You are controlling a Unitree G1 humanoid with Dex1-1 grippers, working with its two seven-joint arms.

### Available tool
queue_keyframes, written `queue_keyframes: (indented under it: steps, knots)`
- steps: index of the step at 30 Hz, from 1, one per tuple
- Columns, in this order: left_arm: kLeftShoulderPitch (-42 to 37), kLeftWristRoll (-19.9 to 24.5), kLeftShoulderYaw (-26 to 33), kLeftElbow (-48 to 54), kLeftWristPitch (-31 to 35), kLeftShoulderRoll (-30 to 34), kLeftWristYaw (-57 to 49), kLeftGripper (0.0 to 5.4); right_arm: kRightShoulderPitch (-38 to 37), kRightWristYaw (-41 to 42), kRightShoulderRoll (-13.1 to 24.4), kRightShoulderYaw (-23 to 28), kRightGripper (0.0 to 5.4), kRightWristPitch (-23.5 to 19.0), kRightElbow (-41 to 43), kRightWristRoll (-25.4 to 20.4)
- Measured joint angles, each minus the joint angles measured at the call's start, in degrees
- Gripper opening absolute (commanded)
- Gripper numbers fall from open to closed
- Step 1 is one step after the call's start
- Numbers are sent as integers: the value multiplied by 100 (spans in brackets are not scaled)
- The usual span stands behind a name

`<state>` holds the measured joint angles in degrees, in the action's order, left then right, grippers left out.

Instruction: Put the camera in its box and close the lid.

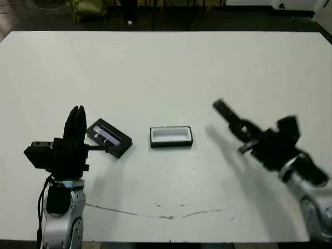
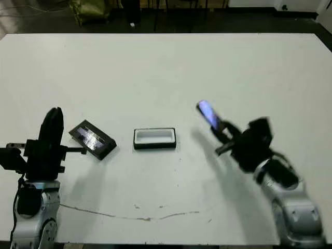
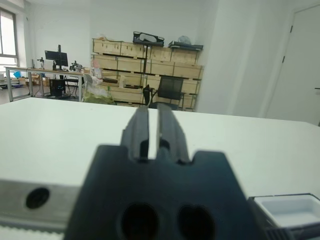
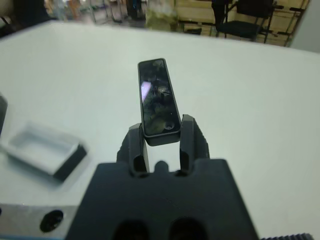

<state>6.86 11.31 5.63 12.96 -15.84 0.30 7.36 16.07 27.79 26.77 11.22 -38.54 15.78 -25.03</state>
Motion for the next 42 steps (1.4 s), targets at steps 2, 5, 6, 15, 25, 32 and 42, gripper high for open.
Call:
queue_keyframes:
  steps: [2, 5, 6, 15, 25, 32, 42]
  knots:
    - [-7, 0, -5, -5, -1, 0, 1, 0, 463, 190, 137, 57, 10, -203, -281, -226]
    - [-7, -3, -6, -3, 1, 0, -1, 0, 973, 610, 294, -80, 10, -237, -701, -334]
    - [-7, -3, -6, -3, 1, 1, -1, 0, 1156, 825, 363, -187, 10, -220, -881, -339]
    - [14, -16, -14, 14, 29, 0, -6, 0, 2850, 3224, 637, -1336, 10, 1461, -3679, 444]
    - [39, 9, -26, 73, 122, -7, -25, 0, 3778, 4391, 289, -2051, 10, 2979, -5641, 1463]
    - [39, -12, -46, 69, 104, -7, -27, 0, 3755, 4710, 145, -2206, 10, 3256, -5326, 1690]
    - [10, -87, -54, 39, 40, -11, -42, 0, 2889, 4600, 402, -2374, 10, 1991, -3106, 1686]
